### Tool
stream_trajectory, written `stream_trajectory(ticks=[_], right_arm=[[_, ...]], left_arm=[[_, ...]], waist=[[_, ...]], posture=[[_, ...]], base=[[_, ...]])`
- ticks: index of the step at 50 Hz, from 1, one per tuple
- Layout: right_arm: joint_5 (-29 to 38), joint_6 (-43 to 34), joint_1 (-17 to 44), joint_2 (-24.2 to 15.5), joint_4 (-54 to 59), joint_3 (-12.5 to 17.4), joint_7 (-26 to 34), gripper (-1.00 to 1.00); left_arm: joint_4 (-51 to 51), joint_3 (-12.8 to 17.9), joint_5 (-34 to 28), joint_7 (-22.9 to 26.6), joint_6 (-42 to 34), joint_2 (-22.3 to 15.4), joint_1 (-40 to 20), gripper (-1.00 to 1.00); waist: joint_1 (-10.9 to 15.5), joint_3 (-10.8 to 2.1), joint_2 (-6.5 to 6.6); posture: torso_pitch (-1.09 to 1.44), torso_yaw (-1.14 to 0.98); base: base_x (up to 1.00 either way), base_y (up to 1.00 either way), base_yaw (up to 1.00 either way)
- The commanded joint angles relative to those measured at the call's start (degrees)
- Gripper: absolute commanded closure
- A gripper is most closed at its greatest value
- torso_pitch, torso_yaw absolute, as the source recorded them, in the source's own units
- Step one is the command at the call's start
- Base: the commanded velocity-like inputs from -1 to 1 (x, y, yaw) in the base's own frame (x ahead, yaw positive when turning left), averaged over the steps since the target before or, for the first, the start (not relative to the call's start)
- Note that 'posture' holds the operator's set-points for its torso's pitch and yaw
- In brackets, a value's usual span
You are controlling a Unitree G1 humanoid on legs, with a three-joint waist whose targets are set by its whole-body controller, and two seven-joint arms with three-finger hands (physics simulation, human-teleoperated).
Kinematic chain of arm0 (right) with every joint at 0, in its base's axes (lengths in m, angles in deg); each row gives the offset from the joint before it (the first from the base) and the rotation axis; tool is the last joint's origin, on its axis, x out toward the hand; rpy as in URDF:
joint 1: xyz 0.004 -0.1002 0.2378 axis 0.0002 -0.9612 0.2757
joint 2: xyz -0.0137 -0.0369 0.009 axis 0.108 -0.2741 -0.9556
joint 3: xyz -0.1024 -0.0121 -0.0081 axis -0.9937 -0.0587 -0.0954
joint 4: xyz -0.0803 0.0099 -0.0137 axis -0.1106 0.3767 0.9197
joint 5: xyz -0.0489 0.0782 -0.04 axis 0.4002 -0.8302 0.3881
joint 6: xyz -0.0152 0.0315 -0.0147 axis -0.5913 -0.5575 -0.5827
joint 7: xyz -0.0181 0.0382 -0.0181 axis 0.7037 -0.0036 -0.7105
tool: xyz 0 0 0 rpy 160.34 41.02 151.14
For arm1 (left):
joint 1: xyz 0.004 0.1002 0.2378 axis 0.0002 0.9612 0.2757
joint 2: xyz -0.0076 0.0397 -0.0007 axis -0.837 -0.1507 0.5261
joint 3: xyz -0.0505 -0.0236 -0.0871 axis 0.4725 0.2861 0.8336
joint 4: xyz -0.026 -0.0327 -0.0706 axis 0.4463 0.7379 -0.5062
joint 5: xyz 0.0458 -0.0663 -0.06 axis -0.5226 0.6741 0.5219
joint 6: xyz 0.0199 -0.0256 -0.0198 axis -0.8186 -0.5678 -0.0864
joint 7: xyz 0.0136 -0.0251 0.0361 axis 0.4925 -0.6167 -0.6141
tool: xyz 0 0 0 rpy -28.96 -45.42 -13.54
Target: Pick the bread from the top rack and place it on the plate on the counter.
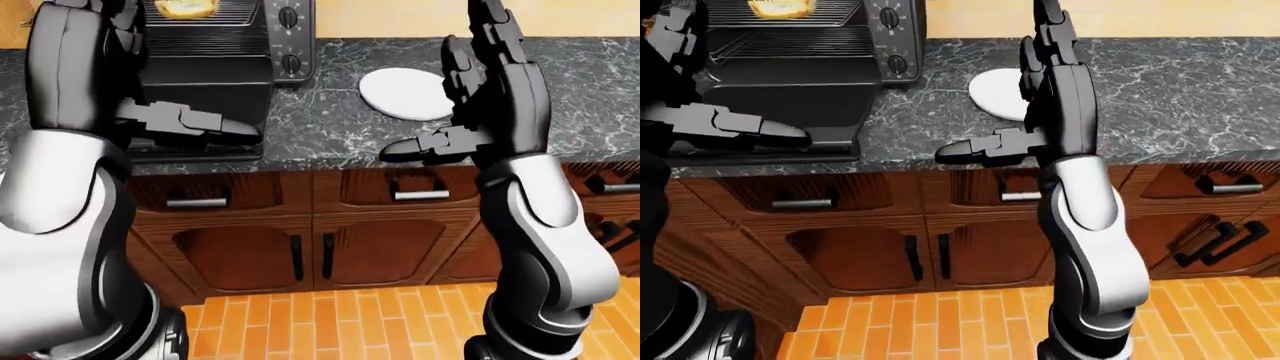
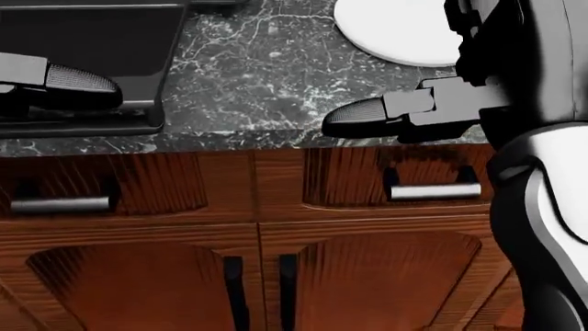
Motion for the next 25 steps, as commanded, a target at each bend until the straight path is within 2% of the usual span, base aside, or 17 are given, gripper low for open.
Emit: stream_trajectory(ticks=[1,2,3,6,8,9,10,12,15,16,17,18,20,21,22,23,25], right_arm=[[0.04,2.07,2.53,-0.27,-2.32,-0.41,0.39,-1.0],[0.11,2.21,2.56,-0.24,-2.24,-0.45,0.47,-1.0],[0.35,2.49,2.36,-0.26,-2.18,-0.69,0.65,-1.0],[0.6,2.7,2.5,-0.05,-1.99,-0.61,0.94,-1.0],[0.79,2.98,2.51,0.01,-1.64,-0.66,1.02,-1.0],[0.87,3.16,2.55,0.09,-1.48,-0.68,1.01,-1.0],[0.99,3.44,2.56,0.16,-1.2,-0.77,1.04,-1.0],[1.24,3.83,2.65,0.39,-0.83,-1.02,1.09,-1.0],[1.18,4.07,2.29,0.77,-0.86,-0.93,1.12,-1.0],[1.0,3.96,2.25,0.84,-0.99,-0.69,1.0,-1.0],[0.49,3.93,2.33,0.99,-1.25,0.11,0.49,-1.0],[0.22,3.93,2.15,0.85,-1.39,0.24,0.47,-1.0],[-0.31,3.87,1.71,0.68,-1.86,0.24,-0.15,-1.0],[-0.68,4.06,1.54,0.7,-2.13,0.28,-0.32,-1.0],[-0.61,4.25,1.37,0.57,-2.07,0.04,-0.45,-1.0],[-0.75,4.24,1.42,0.6,-2.14,0.0,-0.61,-1.0],[-1.0,4.42,1.37,0.67,-2.04,-0.17,-0.68,-1.0]], left_arm=[[-1.27,1.73,-1.03,-0.7,1.83,-1.0,-2.14,-1.0],[-1.36,1.58,-1.12,-0.71,1.9,-0.97,-1.91,-1.0],[-1.51,1.6,-1.15,-0.55,1.75,-1.06,-1.85,-1.0],[-1.49,1.9,-1.36,-0.18,1.42,-1.68,-2.28,-1.0],[-1.27,1.78,-1.5,-0.12,1.4,-1.83,-2.62,-1.0],[-1.11,1.7,-1.55,-0.03,1.33,-1.94,-2.99,-1.0],[-0.98,1.69,-1.63,0.07,1.27,-2.1,-3.23,-1.0],[-0.82,1.6,-1.76,0.24,1.25,-2.21,-3.51,-1.0],[-0.93,1.51,-2.04,0.49,1.1,-2.29,-3.58,-1.0],[-0.92,1.51,-2.17,0.58,1.19,-2.32,-3.54,-1.0],[-0.83,1.45,-2.34,0.64,1.44,-2.31,-3.37,-1.0],[-0.83,1.43,-2.41,0.7,1.46,-2.28,-3.35,-1.0],[-0.86,1.51,-2.58,0.83,1.65,-2.12,-3.24,-1.0],[-0.84,1.46,-2.7,0.86,1.91,-2.0,-2.9,-1.0],[-0.96,1.54,-2.75,0.92,1.79,-1.95,-2.91,-1.0],[-1.08,1.61,-2.82,1.0,1.7,-2.01,-2.88,-1.0],[-1.36,1.83,-2.9,1.2,1.47,-2.13,-2.9,-1.0]], waist=[[0.52,-2.39,0.02],[0.54,-2.29,0.27],[0.66,-3.66,0.66],[0.23,-3.03,2.87],[-0.31,-3.6,5.22],[-0.48,-4.51,7.3],[-0.14,-4.64,6.29],[-0.18,-4.03,6.86],[0.17,-4.4,5.72],[0.23,-4.21,5.32],[0.19,-2.69,4.53],[0.31,-3.07,4.28],[0.75,-3.2,2.24],[0.95,-3.39,0.61],[1.57,-3.8,1.05],[1.14,-3.3,1.53],[0.78,-4.08,1.71]], posture=[[0.0,0.0],[0.0,0.0],[0.0,0.0],[0.0,0.0],[0.0,0.0],[0.0,0.0],[0.0,0.0],[0.0,0.0],[0.0,0.0],[0.0,0.0],[0.0,0.0],[0.0,0.0],[0.0,0.0],[0.0,0.0],[0.0,0.0],[0.0,0.0],[0.0,0.0]], base=[[0.0,0.0,0.0],[0.0,0.0,0.0],[0.09,0.0,0.0],[0.2,0.0,0.0],[0.23,0.0,0.0],[0.23,0.0,0.0],[0.23,0.0,0.0],[0.23,0.0,0.0],[0.23,0.0,0.0],[0.23,0.0,0.0],[0.0,0.0,0.0],[0.0,0.0,0.0],[0.0,0.0,0.0],[0.0,0.0,0.0],[0.0,0.0,0.0],[0.0,0.0,0.0],[0.0,0.0,0.0]])
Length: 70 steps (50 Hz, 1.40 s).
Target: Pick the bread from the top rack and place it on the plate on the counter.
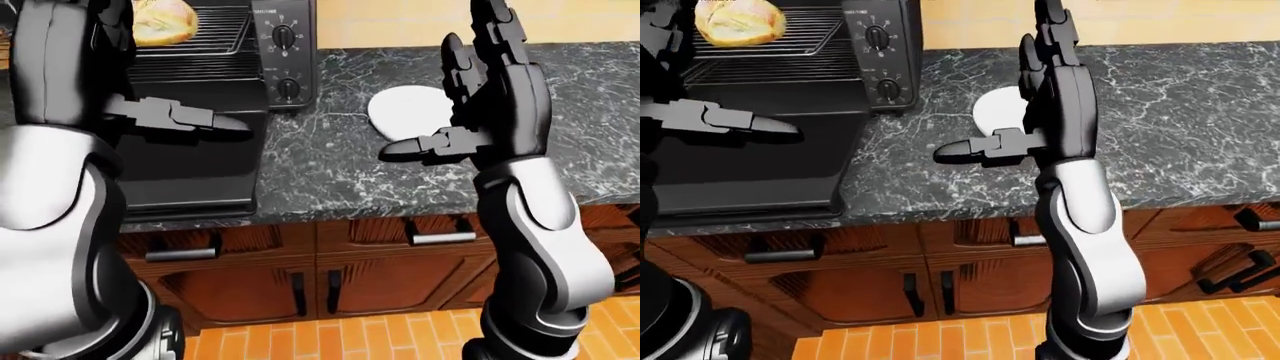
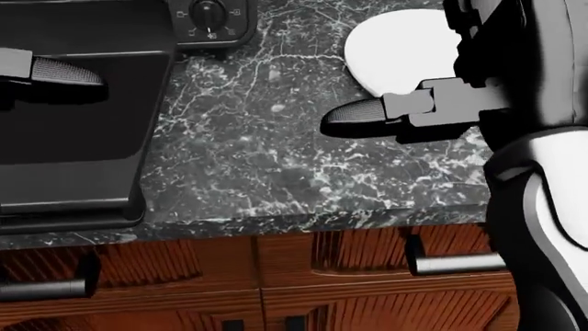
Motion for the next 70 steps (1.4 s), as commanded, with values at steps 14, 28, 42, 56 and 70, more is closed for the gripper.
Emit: stream_trajectory(ticks=[14,28,42,56,70], right_arm=[[0.11,2.57,1.7,-0.14,-1.67,-0.56,0.2,-1.0],[0.24,2.86,2.07,-0.07,-1.72,-0.46,0.51,-1.0],[-0.57,3.77,1.12,-0.23,-1.78,0.02,0.26,-1.0],[-0.61,4.75,0.4,-0.18,-1.34,-0.3,0.41,-1.0],[-0.3,5.51,1.28,0.01,-1.18,-0.79,1.71,-1.0]], left_arm=[[-3.67,1.84,-1.75,0.66,0.55,-2.35,-2.25,-1.0],[-2.9,1.82,-2.08,0.78,1.72,-2.0,-1.75,-1.0],[-1.9,1.07,-3.06,1.28,2.05,-2.04,-2.53,-1.0],[-2.63,0.97,-4.76,2.35,1.88,-1.89,-1.98,-1.0],[-3.17,2.04,-5.15,2.69,1.41,-2.88,-2.46,-1.0]], waist=[[-0.24,-2.48,0.37],[0.02,-1.78,0.17],[-0.18,-1.82,-1.3],[-0.51,-2.41,4.16],[-0.14,-2.57,-1.27]], posture=[[0.0,0.0],[0.0,0.0],[0.0,0.0],[0.0,0.0],[0.0,0.0]], base=[[0.0,0.0,0.0],[0.0,0.0,0.0],[0.14,0.0,0.0],[0.15,0.0,0.0],[0.15,0.0,0.0]])
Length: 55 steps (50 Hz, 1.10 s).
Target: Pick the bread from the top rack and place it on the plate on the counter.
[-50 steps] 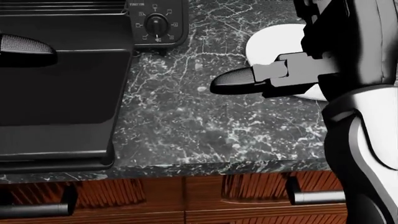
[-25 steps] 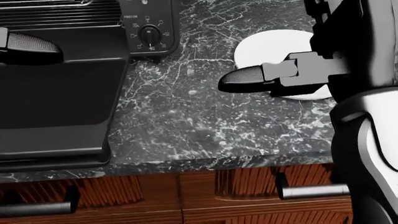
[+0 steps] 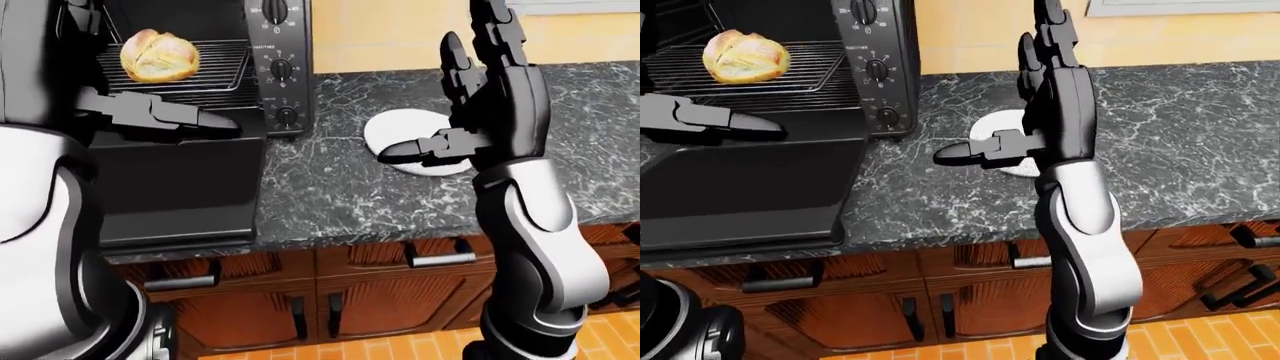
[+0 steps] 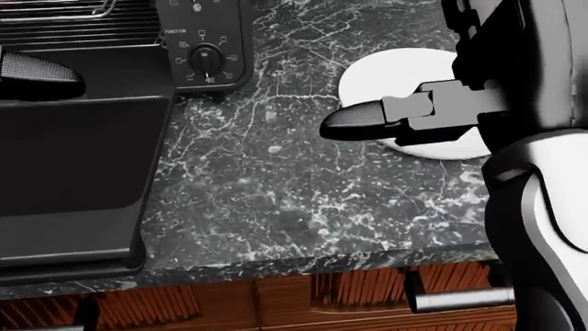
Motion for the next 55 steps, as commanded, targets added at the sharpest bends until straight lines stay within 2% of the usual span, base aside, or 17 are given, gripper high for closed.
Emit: stream_trajectory(ticks=[1,2,4,6,7,10,11,15,26,35,47,51,55], right_arm=[[-0.85,1.7,2.04,0.12,-2.64,-0.69,0.96,-1.0],[-0.49,1.69,2.12,0.05,-2.83,-0.97,0.95,-1.0],[-0.42,2.04,2.44,0.3,-2.28,-0.8,0.89,-1.0],[-0.21,2.11,2.45,0.37,-2.37,-1.16,1.02,-1.0],[-0.12,2.11,2.51,0.42,-2.17,-1.02,0.97,-1.0],[0.13,2.37,2.4,0.54,-1.82,-1.14,1.07,-1.0],[0.25,2.56,2.36,0.61,-1.62,-1.22,1.13,-1.0],[0.57,2.99,1.66,0.79,-1.67,-1.25,1.44,-1.0],[0.94,3.49,0.53,1.12,-1.83,-1.27,1.83,-1.0],[0.51,2.88,0.96,0.77,-2.12,-0.7,1.66,-1.0],[0.67,2.04,1.42,0.59,-2.64,-0.94,1.45,-1.0],[0.6,1.61,1.61,0.47,-2.89,-0.83,1.48,-1.0],[0.46,1.65,0.93,0.43,-3.5,-0.68,1.58,-1.0]], left_arm=[[-0.78,1.58,-0.92,-0.76,1.18,-1.11,-1.71,-1.0],[-0.85,1.67,-0.85,-0.74,1.03,-1.2,-1.8,-1.0],[-0.64,1.72,-0.69,-0.77,1.07,-1.31,-2.01,-1.0],[-0.49,1.66,-0.53,-0.79,0.85,-1.5,-2.52,-1.0],[-0.28,1.68,-0.48,-0.79,0.95,-1.65,-2.69,-1.0],[-0.01,1.84,-0.22,-1.0,0.83,-1.56,-3.09,-1.0],[0.15,3.19,0.86,-1.97,-0.35,0.27,-4.6,-1.0],[1.57,3.34,2.75,-2.88,-0.44,-2.0,-5.22,-1.0],[7.69,3.82,6.53,-3.99,-0.5,-6.66,-10.84,-1.0],[17.31,2.57,7.32,-3.52,4.5,-9.24,-14.65,-1.0],[34.66,1.49,6.9,-4.51,14.03,-8.65,-18.33,-1.0],[38.11,0.64,5.49,-4.24,12.69,-7.94,-18.39,-1.0],[41.3,0.58,4.6,-3.27,14.72,-7.42,-18.19,-1.0]], waist=[[0.3,-0.04,0.0],[0.05,-0.35,-0.06],[-0.43,-0.1,0.98],[-0.97,-0.85,3.6],[-1.01,-0.3,2.1],[-0.73,-1.23,1.8],[-0.64,-1.22,1.59],[-0.28,-1.32,1.13],[0.0,-1.19,1.29],[-0.01,-0.93,1.39],[0.01,-1.12,1.4],[0.04,-1.34,1.42],[0.05,-1.48,1.42]], posture=[[0.0,0.0],[0.0,0.0],[0.0,0.0],[0.0,0.0],[0.0,0.0],[0.0,0.0],[0.0,0.0],[0.0,0.0],[0.0,0.0],[0.0,0.0],[0.0,0.0],[0.0,0.0],[0.0,0.0]], base=[[0.0,0.0,0.0],[0.0,0.0,0.0],[0.0,0.0,0.0],[0.0,0.0,0.0],[0.0,0.0,0.0],[0.0,0.0,0.0],[0.0,0.0,0.0],[0.0,0.0,0.0],[0.0,0.0,0.0],[0.0,0.0,0.0],[0.0,0.0,0.0],[0.0,0.0,0.0],[0.0,0.0,0.0]])
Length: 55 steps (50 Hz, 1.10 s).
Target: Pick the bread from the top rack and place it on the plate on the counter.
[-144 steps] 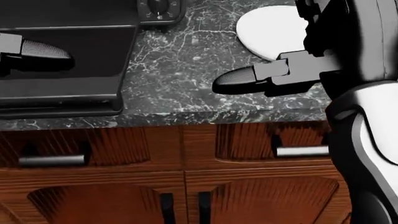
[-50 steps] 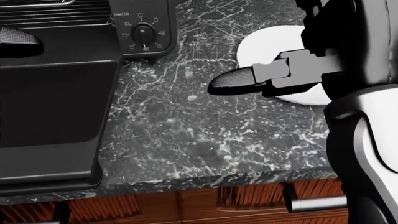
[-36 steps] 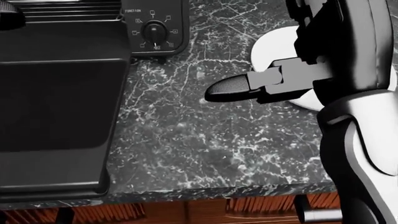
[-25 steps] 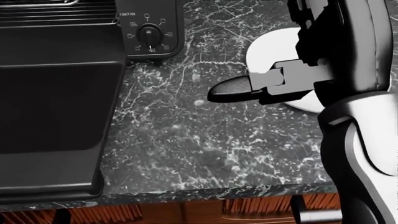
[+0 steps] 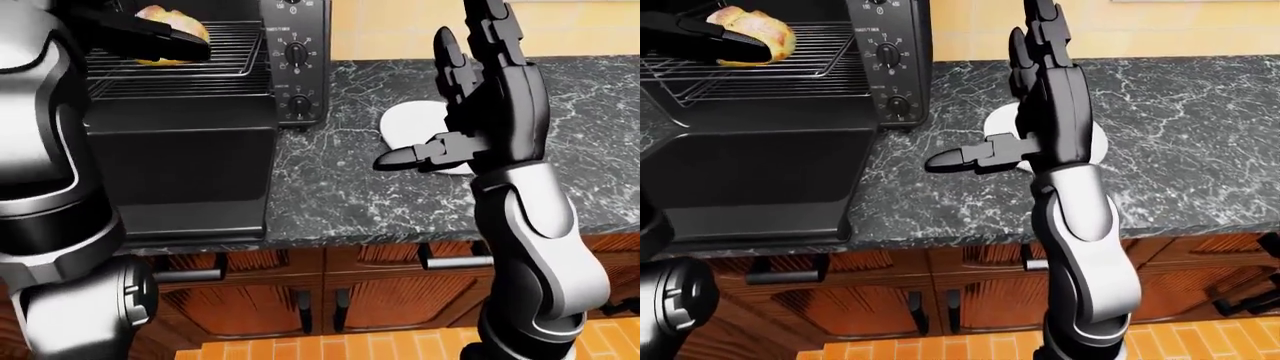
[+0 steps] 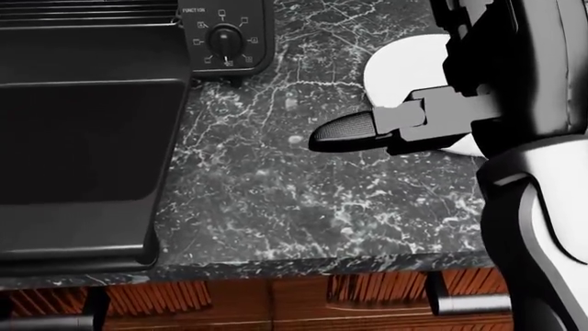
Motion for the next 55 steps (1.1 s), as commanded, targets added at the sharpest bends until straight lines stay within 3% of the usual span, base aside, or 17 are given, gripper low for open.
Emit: stream_trajectory(ticks=[1,16,34,55], right_arm=[[0.18,1.52,1.17,-0.35,-1.4,0.24,-0.05,-1.0],[0.67,3.19,-0.31,0.0,-0.88,0.42,0.21,-1.0],[0.18,1.94,-0.42,-0.68,-2.05,1.0,0.22,-1.0],[0.47,2.73,-1.98,-0.86,-2.45,1.26,0.31,-1.0]], left_arm=[[-0.2,0.64,-0.95,0.36,1.81,-0.79,-2.04,-1.0],[6.6,0.54,-3.23,2.76,-0.66,-1.5,-5.45,-1.0],[33.21,-0.31,-2.95,-0.05,15.24,-0.07,-11.27,-1.0],[36.87,-0.96,-1.69,0.33,17.76,0.23,-11.9,-1.0]], waist=[[0.0,-1.52,0.26],[0.04,-1.84,0.17],[0.18,-2.31,0.0],[-0.04,-2.43,0.19]], posture=[[0.0,0.0],[0.0,0.0],[0.0,0.0],[0.0,0.0]], base=[[0.0,0.0,0.0],[0.0,0.0,0.0],[0.0,0.0,0.0],[0.0,0.0,0.0]])
